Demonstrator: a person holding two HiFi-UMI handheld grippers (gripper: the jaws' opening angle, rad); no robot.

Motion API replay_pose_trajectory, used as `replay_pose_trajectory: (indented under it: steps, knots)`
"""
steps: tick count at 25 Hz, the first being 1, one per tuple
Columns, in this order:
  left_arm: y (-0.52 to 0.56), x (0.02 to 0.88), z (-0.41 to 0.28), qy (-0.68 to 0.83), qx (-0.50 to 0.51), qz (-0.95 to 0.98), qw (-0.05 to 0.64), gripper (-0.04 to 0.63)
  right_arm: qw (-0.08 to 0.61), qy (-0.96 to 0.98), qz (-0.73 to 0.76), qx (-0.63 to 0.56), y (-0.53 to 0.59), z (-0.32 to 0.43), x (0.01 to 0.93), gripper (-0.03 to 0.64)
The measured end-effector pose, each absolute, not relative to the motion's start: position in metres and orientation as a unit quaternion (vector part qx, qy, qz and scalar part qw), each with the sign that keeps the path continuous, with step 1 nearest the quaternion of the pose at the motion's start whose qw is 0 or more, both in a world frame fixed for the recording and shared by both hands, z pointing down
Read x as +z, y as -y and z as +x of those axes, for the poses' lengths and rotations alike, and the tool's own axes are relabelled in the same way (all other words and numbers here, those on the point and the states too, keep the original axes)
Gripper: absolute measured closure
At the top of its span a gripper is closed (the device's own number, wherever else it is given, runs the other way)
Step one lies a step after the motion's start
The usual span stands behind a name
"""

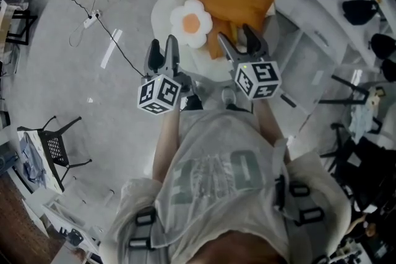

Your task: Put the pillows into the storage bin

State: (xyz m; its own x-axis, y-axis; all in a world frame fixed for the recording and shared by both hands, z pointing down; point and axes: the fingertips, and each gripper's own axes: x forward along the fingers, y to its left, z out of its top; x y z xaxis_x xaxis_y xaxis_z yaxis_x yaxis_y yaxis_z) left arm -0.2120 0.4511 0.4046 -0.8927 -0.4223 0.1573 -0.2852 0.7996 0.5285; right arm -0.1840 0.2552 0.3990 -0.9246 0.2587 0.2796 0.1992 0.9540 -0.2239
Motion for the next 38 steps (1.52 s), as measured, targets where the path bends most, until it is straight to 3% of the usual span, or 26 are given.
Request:
replay_pose_trajectory:
  steps: [9,13,16,20,30,38]
  knots:
    - [-0.471,0.447,-0.273,0.907,-0.319,0.216,0.171,0.359,0.194,0.968,-0.116,0.113,-0.281,-0.242,0.416,0.327]
    - [-0.481,0.505,-0.311,0.893,-0.342,0.212,0.203,0.359,0.213,0.962,-0.125,0.12,-0.298,-0.278,0.453,0.327]
    - [-0.488,0.562,-0.329,0.874,-0.387,0.182,0.23,0.359,0.237,0.955,-0.129,0.122,-0.297,-0.306,0.504,0.327]
    - [-0.512,0.63,-0.355,0.846,-0.478,0.106,0.212,0.359,0.285,0.938,-0.118,0.161,-0.283,-0.346,0.589,0.327]
    - [-0.489,0.857,-0.353,0.814,-0.497,0.043,0.296,0.359,0.418,0.878,-0.141,0.185,-0.257,-0.374,0.799,0.327]
    - [-0.472,1.024,-0.343,0.776,-0.514,-0.008,0.365,0.359,0.476,0.842,-0.141,0.21,-0.259,-0.389,0.955,0.327]
